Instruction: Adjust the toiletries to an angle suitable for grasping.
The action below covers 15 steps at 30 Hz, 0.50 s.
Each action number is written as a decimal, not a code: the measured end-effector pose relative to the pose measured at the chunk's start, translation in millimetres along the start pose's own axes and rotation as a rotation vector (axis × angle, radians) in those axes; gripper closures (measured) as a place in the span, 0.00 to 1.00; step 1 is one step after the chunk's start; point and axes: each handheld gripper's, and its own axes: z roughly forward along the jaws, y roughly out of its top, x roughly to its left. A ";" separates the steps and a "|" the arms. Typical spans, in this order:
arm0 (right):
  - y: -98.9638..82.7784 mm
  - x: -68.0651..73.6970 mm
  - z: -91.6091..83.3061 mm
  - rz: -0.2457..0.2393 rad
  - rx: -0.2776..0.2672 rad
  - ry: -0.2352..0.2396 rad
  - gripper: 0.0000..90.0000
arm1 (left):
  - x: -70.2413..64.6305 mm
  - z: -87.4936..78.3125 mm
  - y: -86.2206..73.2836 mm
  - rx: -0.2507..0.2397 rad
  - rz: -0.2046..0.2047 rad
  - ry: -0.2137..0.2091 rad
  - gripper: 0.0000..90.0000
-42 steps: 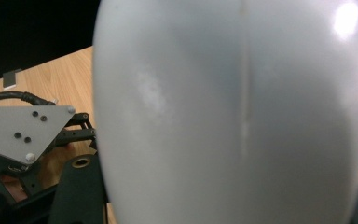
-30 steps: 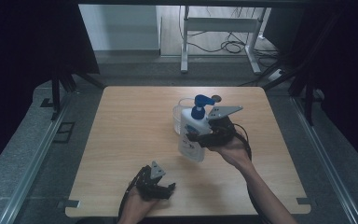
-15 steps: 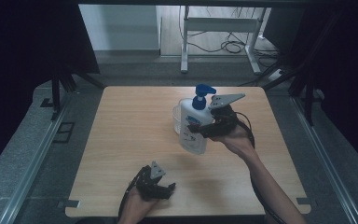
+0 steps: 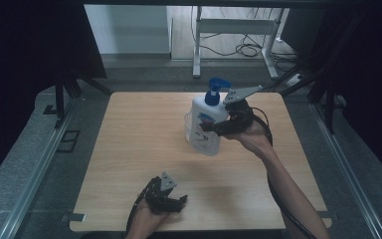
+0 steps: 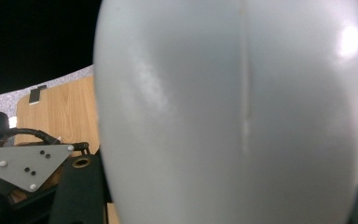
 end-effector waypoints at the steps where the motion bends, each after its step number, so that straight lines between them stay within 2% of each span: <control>1: 1.7 -1.2 0.0 -0.004 -0.002 0.003 0.42 | 0.0 0.1 -0.1 -0.001 0.000 0.000 0.16; 15: 20.0 -19.5 5.1 -0.044 0.007 0.006 0.42 | -0.1 0.1 -0.1 -0.002 0.000 0.000 0.16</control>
